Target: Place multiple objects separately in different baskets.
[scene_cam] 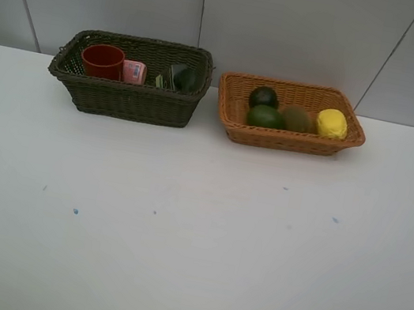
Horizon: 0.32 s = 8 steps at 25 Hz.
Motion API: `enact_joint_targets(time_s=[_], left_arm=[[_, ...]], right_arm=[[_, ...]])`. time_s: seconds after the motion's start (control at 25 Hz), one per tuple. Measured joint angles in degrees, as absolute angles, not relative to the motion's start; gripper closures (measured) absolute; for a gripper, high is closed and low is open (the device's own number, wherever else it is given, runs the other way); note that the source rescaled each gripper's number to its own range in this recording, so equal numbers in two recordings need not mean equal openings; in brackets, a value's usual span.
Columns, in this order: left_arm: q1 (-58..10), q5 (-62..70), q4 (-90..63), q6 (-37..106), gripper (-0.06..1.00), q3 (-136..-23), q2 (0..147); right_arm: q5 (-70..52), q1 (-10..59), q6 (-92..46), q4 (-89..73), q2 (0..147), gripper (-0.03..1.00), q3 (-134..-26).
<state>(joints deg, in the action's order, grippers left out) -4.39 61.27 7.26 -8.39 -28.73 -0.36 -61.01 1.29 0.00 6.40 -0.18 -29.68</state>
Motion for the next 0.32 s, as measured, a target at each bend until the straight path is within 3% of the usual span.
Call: enact_joint_targets(time_s=[0.32], left_arm=[[-4.39, 61.27, 7.26, -8.39, -0.06, -28.73, -0.36]], right_arm=[[-61.01, 1.29, 0.00, 6.40, -0.18, -0.02, -29.68]])
